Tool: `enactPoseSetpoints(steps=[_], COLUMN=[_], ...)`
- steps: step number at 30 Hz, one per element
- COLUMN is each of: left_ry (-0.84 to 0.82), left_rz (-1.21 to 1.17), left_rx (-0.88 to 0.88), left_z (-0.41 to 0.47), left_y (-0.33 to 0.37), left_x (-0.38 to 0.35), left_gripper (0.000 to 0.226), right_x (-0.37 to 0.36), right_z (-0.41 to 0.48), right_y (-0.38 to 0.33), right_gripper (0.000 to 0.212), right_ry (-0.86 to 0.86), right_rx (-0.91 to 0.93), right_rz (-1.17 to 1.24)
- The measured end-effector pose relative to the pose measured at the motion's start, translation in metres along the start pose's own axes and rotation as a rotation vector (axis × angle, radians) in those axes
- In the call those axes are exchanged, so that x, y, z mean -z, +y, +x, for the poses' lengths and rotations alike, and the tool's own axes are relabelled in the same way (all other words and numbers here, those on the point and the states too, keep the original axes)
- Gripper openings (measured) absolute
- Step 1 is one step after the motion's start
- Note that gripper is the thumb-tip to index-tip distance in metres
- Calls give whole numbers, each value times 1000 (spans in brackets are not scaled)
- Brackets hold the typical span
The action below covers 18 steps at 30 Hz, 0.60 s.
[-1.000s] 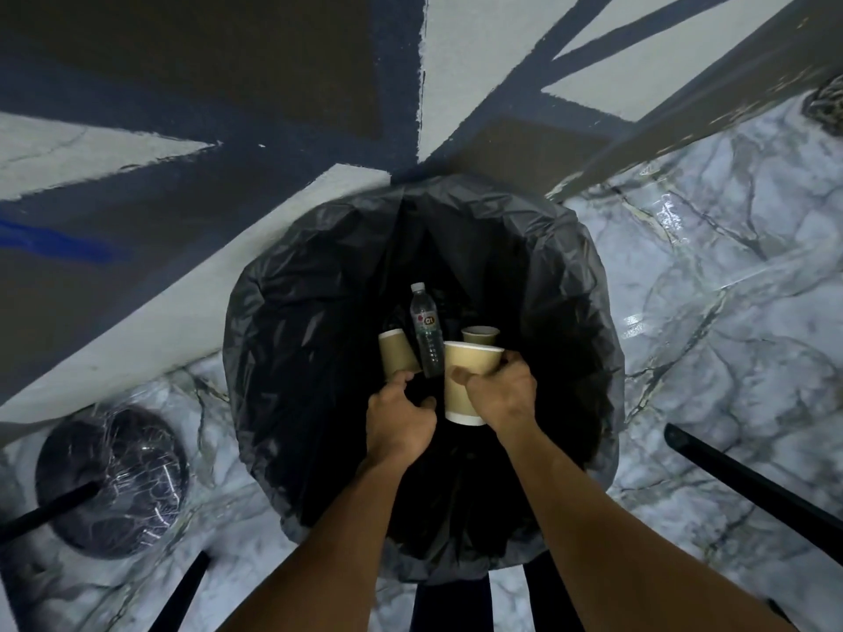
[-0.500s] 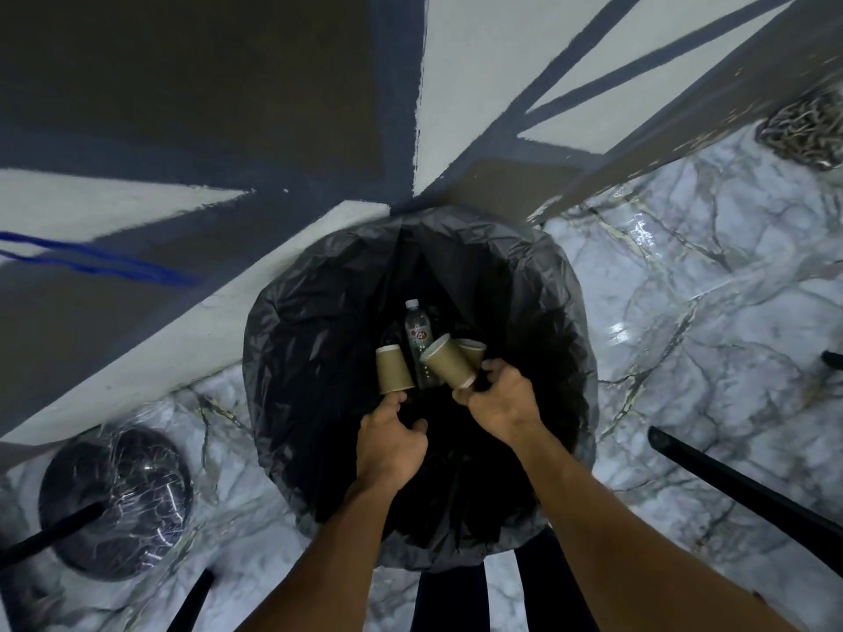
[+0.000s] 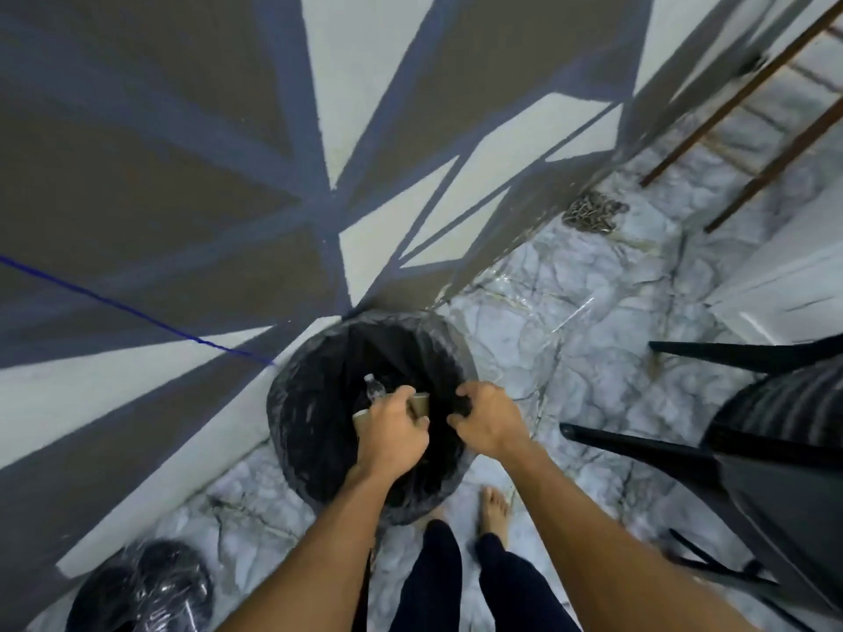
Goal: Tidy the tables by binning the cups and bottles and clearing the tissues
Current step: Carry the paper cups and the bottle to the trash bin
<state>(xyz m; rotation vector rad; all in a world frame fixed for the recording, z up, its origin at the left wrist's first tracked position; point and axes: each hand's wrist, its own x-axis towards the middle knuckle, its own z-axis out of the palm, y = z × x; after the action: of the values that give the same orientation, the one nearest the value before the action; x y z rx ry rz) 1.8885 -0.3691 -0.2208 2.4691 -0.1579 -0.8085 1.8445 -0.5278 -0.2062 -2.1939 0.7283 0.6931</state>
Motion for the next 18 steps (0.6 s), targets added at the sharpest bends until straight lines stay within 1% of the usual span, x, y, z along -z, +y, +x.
enactPoseSetpoints(steps=[4,7,10,13,15,17,18], left_ry=[-34,-65,-112,-168,-200,-239,-257], left_rz=[88,172,225,297,361,425,454], left_rx=[-126,-257,-360,-483,-581,-679,-730], left_z=[-26,-46,-75,-121,-156,-197,-216], left_y=[65,109,154,201,229,255,268], left_x=[8,1,-16,-51,-82,-115,-132], left_gripper=[47,46,42,41,37,39,41], right_x=[50,77,99,119,129,135,137], right_z=[-53,-91,-135,-196,-239,-286,-309], right_y=[25,54,96,152,191,232,252], right_gripper=[41,49,51,53,47,39,39], right_ry=[126,186,275,372,439,501,529], right_rx=[-35,-62,-105,-175,-229,-276,-298], right_rz=[66,100,124,137,137,125,129])
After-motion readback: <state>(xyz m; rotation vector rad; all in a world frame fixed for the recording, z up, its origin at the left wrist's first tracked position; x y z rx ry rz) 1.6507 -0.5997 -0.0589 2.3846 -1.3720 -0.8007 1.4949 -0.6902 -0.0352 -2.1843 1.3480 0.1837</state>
